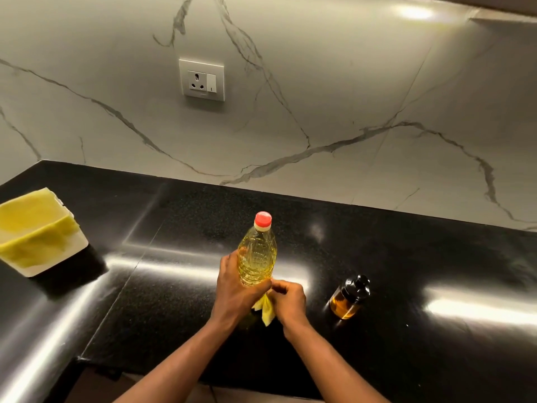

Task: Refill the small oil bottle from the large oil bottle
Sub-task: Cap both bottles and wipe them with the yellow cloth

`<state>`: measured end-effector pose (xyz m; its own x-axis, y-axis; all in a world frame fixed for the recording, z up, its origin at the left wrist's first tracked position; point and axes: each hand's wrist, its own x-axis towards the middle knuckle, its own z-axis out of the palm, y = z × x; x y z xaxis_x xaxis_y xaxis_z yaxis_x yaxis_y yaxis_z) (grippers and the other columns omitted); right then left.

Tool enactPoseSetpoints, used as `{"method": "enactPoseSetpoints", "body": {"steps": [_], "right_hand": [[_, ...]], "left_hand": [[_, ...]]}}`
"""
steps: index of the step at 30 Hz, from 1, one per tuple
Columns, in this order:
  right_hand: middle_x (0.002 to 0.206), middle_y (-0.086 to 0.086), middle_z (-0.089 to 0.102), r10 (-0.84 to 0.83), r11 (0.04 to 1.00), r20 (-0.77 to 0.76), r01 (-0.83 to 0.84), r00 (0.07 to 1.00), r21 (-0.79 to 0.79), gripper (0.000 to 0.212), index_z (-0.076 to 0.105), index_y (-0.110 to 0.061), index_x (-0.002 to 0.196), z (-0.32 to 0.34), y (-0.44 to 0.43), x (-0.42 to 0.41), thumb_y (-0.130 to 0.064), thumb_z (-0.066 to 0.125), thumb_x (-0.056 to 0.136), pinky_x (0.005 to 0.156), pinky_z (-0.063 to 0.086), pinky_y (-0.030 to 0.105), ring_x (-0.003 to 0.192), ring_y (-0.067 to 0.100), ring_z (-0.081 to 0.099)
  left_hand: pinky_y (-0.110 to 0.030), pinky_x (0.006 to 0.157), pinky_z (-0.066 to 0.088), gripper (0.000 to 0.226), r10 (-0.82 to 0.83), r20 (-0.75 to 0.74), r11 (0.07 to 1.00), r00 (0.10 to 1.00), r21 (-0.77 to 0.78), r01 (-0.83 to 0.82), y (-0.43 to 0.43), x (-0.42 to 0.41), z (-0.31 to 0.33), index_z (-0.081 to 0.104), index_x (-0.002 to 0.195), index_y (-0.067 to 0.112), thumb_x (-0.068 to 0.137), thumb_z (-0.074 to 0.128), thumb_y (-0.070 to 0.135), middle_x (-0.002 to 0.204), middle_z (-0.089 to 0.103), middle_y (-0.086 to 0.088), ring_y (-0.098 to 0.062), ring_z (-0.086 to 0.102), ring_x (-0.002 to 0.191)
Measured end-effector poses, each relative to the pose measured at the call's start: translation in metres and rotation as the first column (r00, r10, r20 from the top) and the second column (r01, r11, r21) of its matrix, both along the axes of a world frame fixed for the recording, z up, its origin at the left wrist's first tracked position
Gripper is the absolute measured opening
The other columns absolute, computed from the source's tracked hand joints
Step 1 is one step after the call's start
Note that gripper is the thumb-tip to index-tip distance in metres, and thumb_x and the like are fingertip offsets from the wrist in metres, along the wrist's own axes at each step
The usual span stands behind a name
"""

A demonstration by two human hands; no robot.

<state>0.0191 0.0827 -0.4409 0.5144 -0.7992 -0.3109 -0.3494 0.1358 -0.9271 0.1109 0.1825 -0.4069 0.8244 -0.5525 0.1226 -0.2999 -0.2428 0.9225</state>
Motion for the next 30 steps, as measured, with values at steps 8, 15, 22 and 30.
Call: {"method": "enactPoseSetpoints", "body": {"steps": [8, 15, 22, 30], "right_hand": [[0.095, -0.001, 0.084, -0.1, 0.995, 0.175, 0.096, 0.979, 0.031, 0.027, 0.085, -0.017, 0.105, 0.016, -0.006, 0.006, 0.002, 0.068, 0.097, 0.082, 0.066, 0.038, 0.092, 0.019, 0.08], [0.075, -0.006, 0.081, 0.016, 0.998, 0.006, -0.016, 1.0, -0.059, 0.034, 0.084, -0.029, 0.079, 0.007, -0.007, 0.009, -0.001, 0.069, 0.092, 0.072, 0.065, 0.034, 0.079, 0.017, 0.079], [0.093, -0.005, 0.083, -0.07, 0.995, 0.156, 0.079, 0.985, -0.054, 0.021, 0.083, -0.017, 0.102, 0.02, -0.003, -0.004, -0.001, 0.069, 0.098, 0.08, 0.064, 0.026, 0.09, 0.01, 0.079], [0.085, -0.005, 0.081, -0.095, 0.994, 0.038, 0.097, 0.995, -0.05, 0.024, 0.082, -0.021, 0.089, 0.011, 0.002, 0.004, 0.001, 0.072, 0.094, 0.078, 0.064, 0.032, 0.088, 0.018, 0.079]], "left_hand": [[-0.018, 0.081, 0.056, 0.087, -0.037, -0.043, 0.999, 0.998, -0.03, 0.035, 0.002, 0.004, -0.002, 0.043, 0.135, 0.037, 0.067, 0.097, 0.033, 0.118, 0.064, 0.016, 0.006, 0.065, 0.103], [-0.031, 0.082, 0.061, 0.084, -0.079, -0.075, 0.997, 0.994, -0.02, 0.077, -0.001, 0.006, 0.002, 0.044, 0.135, 0.034, 0.067, 0.093, 0.027, 0.114, 0.065, 0.009, -0.005, 0.068, 0.1], [-0.035, 0.097, 0.052, 0.103, -0.016, -0.015, 1.0, 1.0, 0.014, 0.016, -0.005, 0.009, -0.006, 0.041, 0.138, 0.035, 0.054, 0.093, 0.061, 0.126, 0.05, 0.008, -0.014, 0.054, 0.119], [-0.021, 0.082, 0.058, 0.087, -0.066, -0.079, 0.997, 0.995, -0.036, 0.063, -0.004, 0.007, -0.001, 0.043, 0.133, 0.034, 0.064, 0.096, 0.04, 0.118, 0.065, 0.009, -0.007, 0.068, 0.104]]}}
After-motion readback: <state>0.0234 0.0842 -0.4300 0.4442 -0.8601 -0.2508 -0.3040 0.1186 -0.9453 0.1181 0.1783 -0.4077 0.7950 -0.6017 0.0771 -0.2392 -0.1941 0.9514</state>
